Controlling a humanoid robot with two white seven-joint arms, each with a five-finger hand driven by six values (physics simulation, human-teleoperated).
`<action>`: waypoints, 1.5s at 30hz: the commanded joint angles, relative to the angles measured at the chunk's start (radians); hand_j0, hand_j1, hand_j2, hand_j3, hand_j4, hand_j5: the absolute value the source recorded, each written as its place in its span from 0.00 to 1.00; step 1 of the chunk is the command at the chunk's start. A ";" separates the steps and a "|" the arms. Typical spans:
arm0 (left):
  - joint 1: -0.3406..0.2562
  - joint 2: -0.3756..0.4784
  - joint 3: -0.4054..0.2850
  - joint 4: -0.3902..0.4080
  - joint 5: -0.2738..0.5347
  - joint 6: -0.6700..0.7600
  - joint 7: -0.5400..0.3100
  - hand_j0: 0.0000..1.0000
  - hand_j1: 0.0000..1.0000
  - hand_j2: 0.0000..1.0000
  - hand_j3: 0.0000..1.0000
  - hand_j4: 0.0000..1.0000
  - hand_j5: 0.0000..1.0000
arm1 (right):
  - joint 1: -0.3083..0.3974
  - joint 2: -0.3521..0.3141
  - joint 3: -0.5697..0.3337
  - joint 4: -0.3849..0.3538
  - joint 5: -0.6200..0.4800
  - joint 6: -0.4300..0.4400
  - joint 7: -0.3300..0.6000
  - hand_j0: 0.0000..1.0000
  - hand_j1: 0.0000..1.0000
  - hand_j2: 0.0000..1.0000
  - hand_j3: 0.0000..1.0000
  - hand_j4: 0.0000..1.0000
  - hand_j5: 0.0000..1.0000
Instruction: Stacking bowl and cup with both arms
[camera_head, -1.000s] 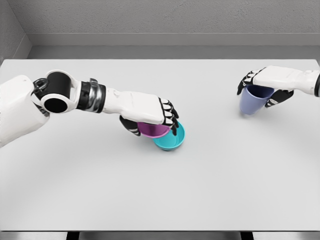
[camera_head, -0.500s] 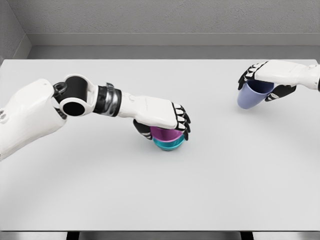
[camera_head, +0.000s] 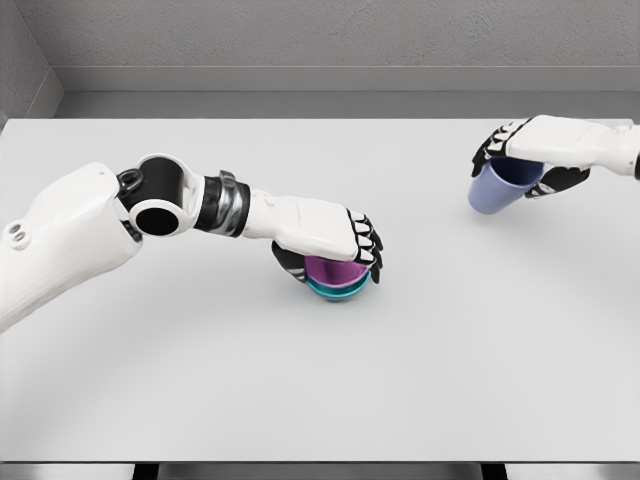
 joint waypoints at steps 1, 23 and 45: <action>0.000 0.000 0.001 -0.001 0.003 0.002 0.000 0.79 0.79 0.79 0.79 0.79 0.79 | 0.001 -0.005 -0.004 -0.006 -0.009 0.004 -0.001 0.66 0.66 0.66 0.66 0.66 0.66; 0.002 0.072 0.078 -0.100 0.014 -0.012 0.000 1.00 1.00 1.00 1.00 1.00 1.00 | -0.012 -0.006 -0.009 -0.045 -0.012 0.004 -0.001 0.67 0.67 0.67 0.67 0.67 0.67; 0.610 0.298 0.858 0.009 0.121 -0.051 0.288 1.00 1.00 1.00 1.00 1.00 1.00 | -0.036 -0.006 -0.013 -0.107 -0.016 -0.011 -0.007 0.67 0.67 0.67 0.67 0.67 0.67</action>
